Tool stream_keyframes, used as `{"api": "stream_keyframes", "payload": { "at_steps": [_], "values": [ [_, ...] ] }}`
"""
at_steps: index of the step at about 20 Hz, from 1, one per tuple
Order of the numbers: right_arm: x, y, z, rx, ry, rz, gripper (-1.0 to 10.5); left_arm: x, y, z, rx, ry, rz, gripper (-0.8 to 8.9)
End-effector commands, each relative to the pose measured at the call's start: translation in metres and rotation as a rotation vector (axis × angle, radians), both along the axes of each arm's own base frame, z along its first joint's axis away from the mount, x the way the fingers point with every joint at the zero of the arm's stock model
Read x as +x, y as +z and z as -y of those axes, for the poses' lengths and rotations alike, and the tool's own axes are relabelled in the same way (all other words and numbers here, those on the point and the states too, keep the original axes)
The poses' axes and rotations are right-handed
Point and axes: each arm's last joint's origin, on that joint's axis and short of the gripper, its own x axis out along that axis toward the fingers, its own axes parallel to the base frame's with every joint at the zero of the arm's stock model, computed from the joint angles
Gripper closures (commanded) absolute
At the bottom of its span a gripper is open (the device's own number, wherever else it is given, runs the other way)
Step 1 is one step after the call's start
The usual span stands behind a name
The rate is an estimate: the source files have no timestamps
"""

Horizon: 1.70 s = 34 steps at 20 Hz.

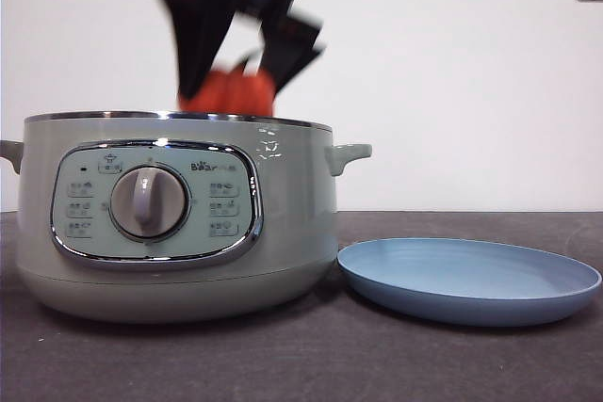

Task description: Take the pumpkin out from the steamer,put the pumpkin in the blue plate,close the lid

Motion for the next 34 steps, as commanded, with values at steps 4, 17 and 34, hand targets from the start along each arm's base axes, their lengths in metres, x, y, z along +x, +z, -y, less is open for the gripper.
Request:
{"api": "stream_keyframes", "payload": {
  "at_steps": [4,17,34],
  "values": [
    [-0.024,0.063,0.091,-0.042,-0.232,-0.107,9.6,0.007,0.009,0.003,-0.020,-0.002,0.060,8.21],
    [-0.042,-0.024,0.159,0.021,-0.515,0.001,9.6,0.007,0.011,0.007,-0.065,-0.093,0.063,8.21],
    [-0.007,-0.126,0.152,-0.133,-0.561,-0.158,3.6,0.007,0.011,0.007,-0.065,-0.094,0.063,8.21]
  ]
}}
